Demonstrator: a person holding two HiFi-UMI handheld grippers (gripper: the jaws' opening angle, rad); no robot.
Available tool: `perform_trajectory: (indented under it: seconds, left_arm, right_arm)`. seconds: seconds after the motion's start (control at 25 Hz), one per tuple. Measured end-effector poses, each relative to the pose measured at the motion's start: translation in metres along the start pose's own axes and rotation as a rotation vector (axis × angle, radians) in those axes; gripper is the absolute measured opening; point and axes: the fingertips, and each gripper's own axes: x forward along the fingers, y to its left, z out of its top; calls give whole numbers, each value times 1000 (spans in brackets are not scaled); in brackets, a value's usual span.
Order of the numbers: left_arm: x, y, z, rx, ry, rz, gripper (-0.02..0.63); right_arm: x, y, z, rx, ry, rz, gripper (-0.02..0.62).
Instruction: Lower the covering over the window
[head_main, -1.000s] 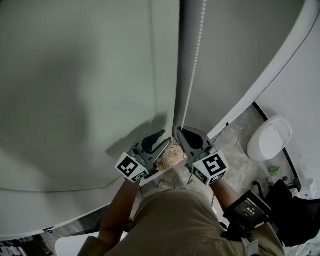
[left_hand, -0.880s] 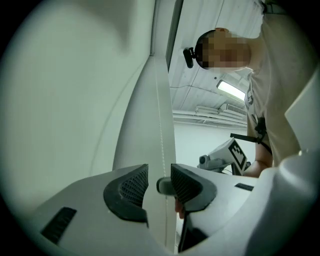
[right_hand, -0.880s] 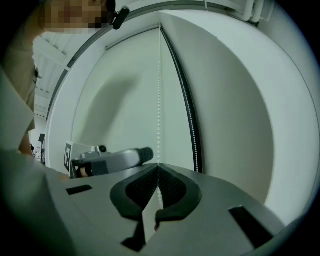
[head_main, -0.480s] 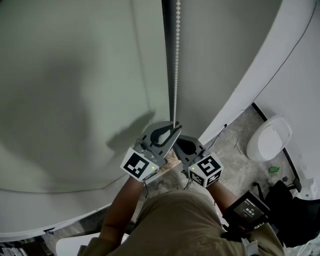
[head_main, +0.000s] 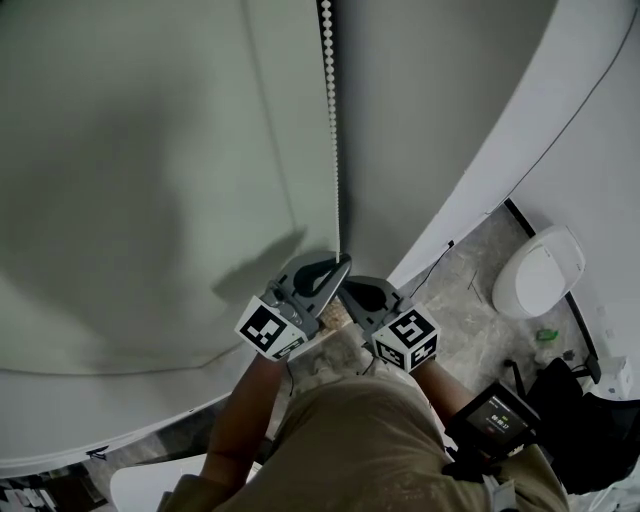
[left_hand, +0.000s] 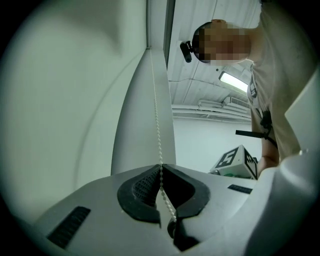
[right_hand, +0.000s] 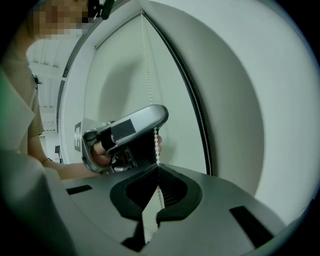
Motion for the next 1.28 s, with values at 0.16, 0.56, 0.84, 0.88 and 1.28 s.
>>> perform_trajectory:
  seconds: [0.16, 0.56, 0.84, 0.88, 1.28]
  left_arm:
    - [-11, 14, -2, -64, -22, 47, 20]
    - [-6, -10, 3, 12, 4, 6, 20]
    - [-1, -26, -10, 25, 87, -32, 20]
    - [-3, -28, -15, 16, 95, -35, 20]
    - [-26, -30, -30, -34, 112, -36, 20]
  right_arm:
    - [-9, 14, 3, -76, -45, 46, 73]
    - [-36, 26, 119, -153, -366, 55, 156]
    - [-29, 22, 126, -184, -343, 2, 138]
    - [-28, 22, 125, -179, -333, 5, 135]
    - [-19, 34, 115, -210, -261, 21, 8]
